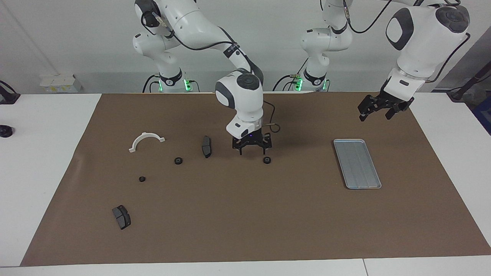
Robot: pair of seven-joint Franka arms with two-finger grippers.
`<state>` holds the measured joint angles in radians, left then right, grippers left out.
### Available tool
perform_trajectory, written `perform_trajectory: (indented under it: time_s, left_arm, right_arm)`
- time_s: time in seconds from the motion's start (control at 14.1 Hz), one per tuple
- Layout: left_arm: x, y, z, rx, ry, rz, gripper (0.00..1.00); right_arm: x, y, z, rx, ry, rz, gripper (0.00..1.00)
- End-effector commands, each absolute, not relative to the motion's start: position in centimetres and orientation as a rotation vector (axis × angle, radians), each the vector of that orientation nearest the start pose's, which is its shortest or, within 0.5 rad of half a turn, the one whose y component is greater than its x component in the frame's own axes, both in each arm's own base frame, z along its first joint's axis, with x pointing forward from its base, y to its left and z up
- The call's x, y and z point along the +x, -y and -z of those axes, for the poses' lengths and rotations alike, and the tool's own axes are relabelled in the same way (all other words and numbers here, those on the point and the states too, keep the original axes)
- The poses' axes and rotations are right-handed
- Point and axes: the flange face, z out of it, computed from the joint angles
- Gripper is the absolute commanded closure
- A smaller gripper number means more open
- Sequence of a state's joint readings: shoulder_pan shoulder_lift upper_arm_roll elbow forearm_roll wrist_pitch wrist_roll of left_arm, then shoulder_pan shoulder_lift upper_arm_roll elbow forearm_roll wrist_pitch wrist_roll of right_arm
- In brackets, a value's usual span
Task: Place bearing gear from tray to pile
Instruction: 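Reach the last center gear with the right gripper while the left gripper withdraws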
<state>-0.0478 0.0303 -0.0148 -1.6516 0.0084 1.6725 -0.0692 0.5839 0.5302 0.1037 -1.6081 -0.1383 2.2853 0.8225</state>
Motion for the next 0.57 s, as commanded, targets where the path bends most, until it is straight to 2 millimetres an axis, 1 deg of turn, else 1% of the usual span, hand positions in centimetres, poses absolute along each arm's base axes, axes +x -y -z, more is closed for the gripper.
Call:
perform_trajectory:
  time_s: [0.0, 0.07, 0.14, 0.21, 0.28, 0.35, 0.42, 0.5]
  left_arm:
    - [56.3, 3.5, -57.5, -3.108, -0.009, -0.008, 0.0]
    - [56.2, 3.6, -57.7, -3.108, -0.011, -0.004, 0.0]
    - [56.2, 3.5, -57.7, -3.108, -0.016, -0.004, 0.0]
    - [56.2, 3.1, -57.6, -3.109, -0.004, -0.006, 0.0]
    - [56.2, 3.0, -57.5, -3.109, 0.004, -0.014, 0.0]
    - [55.9, 2.7, -57.3, -3.109, 0.013, -0.023, 0.0]
    - [55.8, 2.6, -57.3, -3.108, 0.018, -0.026, 0.0]
    - [55.7, 2.6, -57.3, -3.108, 0.025, -0.028, 0.0]
  right_arm:
    - [57.1, -46.0, -32.4, -3.08, -0.129, 0.248, 0.0]
    - [57.0, -46.3, -32.5, -3.074, -0.123, 0.255, 0.0]
    - [56.3, -47.1, -32.4, -3.07, -0.105, 0.256, 0.0]
    - [55.6, -48.0, -31.9, -3.067, -0.078, 0.258, 0.0]
    - [55.5, -47.9, -31.6, -3.07, -0.07, 0.264, 0.0]
    - [55.3, -47.9, -31.4, -3.076, -0.066, 0.261, 0.04]
    - [54.9, -47.9, -31.0, -3.085, -0.058, 0.251, 0.05]
    - [54.6, -47.9, -30.6, -3.092, -0.054, 0.243, 0.11]
